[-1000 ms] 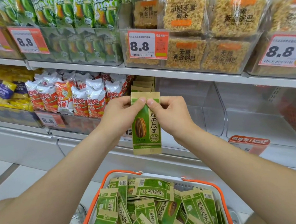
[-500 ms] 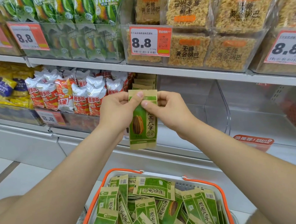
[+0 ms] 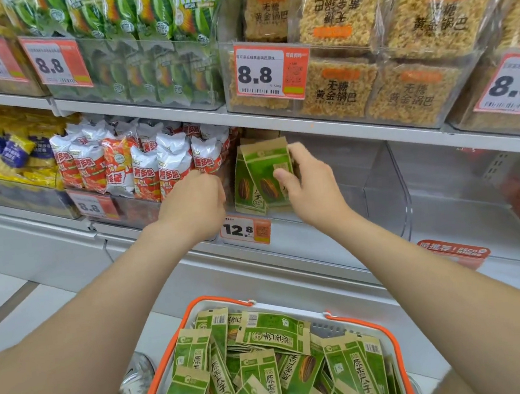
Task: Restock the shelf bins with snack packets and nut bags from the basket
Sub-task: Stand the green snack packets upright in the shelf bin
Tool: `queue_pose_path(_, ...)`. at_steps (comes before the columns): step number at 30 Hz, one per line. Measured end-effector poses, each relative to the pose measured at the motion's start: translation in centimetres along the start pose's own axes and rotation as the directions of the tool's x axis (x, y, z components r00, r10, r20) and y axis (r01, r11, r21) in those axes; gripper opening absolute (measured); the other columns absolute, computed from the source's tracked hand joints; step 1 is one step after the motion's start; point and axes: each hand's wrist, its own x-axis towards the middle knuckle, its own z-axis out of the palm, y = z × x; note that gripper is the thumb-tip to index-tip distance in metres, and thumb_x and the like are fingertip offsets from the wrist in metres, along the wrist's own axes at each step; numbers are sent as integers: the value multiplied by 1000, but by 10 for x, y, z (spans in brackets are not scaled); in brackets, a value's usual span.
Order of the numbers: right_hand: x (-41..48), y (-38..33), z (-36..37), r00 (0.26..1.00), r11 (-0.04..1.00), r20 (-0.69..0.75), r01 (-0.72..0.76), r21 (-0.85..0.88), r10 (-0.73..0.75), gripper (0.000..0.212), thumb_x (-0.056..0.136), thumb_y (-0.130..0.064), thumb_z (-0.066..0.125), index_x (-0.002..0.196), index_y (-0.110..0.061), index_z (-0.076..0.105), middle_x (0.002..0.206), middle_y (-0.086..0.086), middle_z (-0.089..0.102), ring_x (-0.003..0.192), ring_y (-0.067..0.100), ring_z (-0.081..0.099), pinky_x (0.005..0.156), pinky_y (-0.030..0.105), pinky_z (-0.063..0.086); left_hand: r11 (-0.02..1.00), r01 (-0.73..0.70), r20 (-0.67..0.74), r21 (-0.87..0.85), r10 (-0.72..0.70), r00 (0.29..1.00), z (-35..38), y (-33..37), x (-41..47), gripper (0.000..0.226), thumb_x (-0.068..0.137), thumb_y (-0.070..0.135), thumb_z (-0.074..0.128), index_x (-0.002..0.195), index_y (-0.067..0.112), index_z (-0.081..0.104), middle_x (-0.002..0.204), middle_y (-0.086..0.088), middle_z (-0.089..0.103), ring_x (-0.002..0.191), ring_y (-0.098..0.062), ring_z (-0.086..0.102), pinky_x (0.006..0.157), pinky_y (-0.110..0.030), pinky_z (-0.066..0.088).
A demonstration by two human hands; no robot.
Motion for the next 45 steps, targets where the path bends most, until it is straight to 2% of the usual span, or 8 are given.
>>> queue_pose_path(5, 7, 13, 20, 988, 987, 25, -152, -56, 154, 14, 98, -27, 71, 111, -22, 75, 97, -9, 75, 87, 10, 65, 83, 32, 52, 1000, -5, 39, 26, 4, 999, 2, -6, 2, 27, 88, 12, 60, 75, 36, 59, 106, -5, 65, 96, -32, 65, 85, -51, 59)
queue_pose_path(12, 22, 16, 41, 954, 954, -10, -299, -29, 299, 9, 92, -28, 78, 100, -25, 81, 91, -6, 76, 105, 25, 63, 89, 32, 47, 998, -13, 123, 61, 5, 992, -1, -4, 2, 25, 85, 5, 54, 91, 24, 71, 102, -7, 70, 93, -36, 67, 82, -50, 61)
queue_pose_path(16, 27, 14, 47, 951, 952, -24, -307, 3, 307, 11, 88, -28, 83, 98, -21, 81, 91, -6, 76, 97, 21, 67, 90, 35, 54, 998, -8, 148, 66, -2, 989, -1, -3, 3, 25, 88, 7, 53, 98, 20, 71, 98, -9, 69, 88, -36, 67, 80, -51, 61)
queue_pose_path(23, 29, 14, 48, 914, 915, -35, -404, 22, 404, 42, 85, -31, 87, 113, -12, 63, 108, 3, 65, 93, 12, 47, 79, 29, 38, 997, -20, 156, 78, 8, 988, 0, -4, 3, 17, 92, 14, 55, 97, 21, 70, 96, -6, 70, 86, -34, 68, 79, -51, 62)
queue_pose_path(35, 16, 12, 42, 935, 926, -30, -353, -131, 353, 30, 87, -38, 84, 98, -17, 66, 101, 1, 65, 99, 18, 53, 81, 37, 50, 988, -50, 238, 148, 14, 971, 1, -1, -6, 15, 97, 33, 57, 91, 21, 62, 92, -5, 65, 87, -31, 65, 80, -47, 60)
queue_pose_path(38, 7, 1, 39, 972, 959, -9, -231, -166, 233, 9, 91, -21, 73, 97, -21, 65, 95, -3, 67, 95, 17, 62, 78, 35, 54, 984, -61, 333, 170, 1, 943, 1, -3, -10, 23, 98, 38, 56, 86, 19, 62, 89, -4, 66, 84, -28, 65, 82, -46, 60)
queue_pose_path(41, -9, -20, 34, 987, 981, 146, 88, -173, -63, 15, 86, -9, 63, 93, -22, 67, 80, -9, 65, 76, 10, 62, 74, 36, 57, 969, -101, 528, 224, -34, 849, 3, -6, -13, 36, 100, 45, 54, 97, 15, 72, 99, -6, 73, 91, -26, 69, 87, -42, 59)
queue_pose_path(45, -39, -35, 37, 809, 920, 537, 366, -140, -240, 19, 80, -8, 64, 89, -19, 76, 79, -7, 72, 72, 10, 63, 76, 31, 54, 917, -197, 701, 346, -113, 704, 9, -7, -23, 40, 100, 50, 56, 120, 19, 71, 97, 1, 75, 88, -19, 76, 79, -33, 56)
